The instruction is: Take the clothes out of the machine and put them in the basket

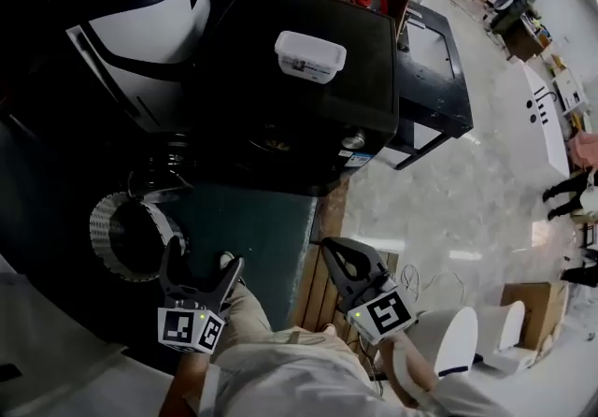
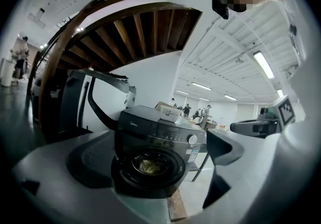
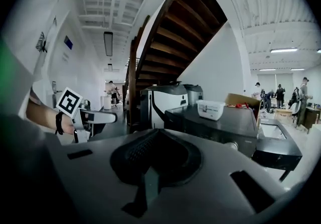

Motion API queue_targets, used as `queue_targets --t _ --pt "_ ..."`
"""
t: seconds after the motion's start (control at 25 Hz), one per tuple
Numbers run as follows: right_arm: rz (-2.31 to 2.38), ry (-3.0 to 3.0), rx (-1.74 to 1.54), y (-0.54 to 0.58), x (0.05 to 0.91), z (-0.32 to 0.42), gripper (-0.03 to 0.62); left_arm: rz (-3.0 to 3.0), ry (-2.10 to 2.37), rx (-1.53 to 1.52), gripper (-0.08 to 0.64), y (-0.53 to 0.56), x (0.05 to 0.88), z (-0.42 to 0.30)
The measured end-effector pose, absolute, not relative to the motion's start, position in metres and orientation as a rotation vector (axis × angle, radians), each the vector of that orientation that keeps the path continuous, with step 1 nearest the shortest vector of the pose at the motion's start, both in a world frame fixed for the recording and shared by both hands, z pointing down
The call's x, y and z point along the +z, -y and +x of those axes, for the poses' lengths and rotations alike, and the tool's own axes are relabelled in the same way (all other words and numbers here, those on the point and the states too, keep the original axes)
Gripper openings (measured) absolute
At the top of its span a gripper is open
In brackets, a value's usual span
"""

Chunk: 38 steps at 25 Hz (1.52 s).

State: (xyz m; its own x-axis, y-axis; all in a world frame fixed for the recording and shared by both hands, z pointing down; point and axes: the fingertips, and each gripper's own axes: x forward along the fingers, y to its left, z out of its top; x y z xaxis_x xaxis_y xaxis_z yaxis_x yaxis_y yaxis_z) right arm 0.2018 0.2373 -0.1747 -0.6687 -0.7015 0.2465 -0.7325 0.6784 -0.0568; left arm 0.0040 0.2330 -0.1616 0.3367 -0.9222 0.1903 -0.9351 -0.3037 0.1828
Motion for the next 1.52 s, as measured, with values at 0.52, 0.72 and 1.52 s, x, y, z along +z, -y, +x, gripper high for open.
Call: queue_targets --t 0.52,0.72,1.52 --pt "1.523 2.515 0.410 -0.182 -0.225 0.173 0.014 2.552 1.154 0.178 0.551 -0.110 -0.203 0.043" --pt "1.606 2.517 0.416 -0.167 -0.230 0.210 0.014 2.618 1.100 0.249 0.551 -0.098 -0.219 0.083" --pt "1.652 2.448 0.363 -0.086 -0.007 0.200 0.014 2.665 0.979 0.307 0.551 -0.006 0.034 0.113"
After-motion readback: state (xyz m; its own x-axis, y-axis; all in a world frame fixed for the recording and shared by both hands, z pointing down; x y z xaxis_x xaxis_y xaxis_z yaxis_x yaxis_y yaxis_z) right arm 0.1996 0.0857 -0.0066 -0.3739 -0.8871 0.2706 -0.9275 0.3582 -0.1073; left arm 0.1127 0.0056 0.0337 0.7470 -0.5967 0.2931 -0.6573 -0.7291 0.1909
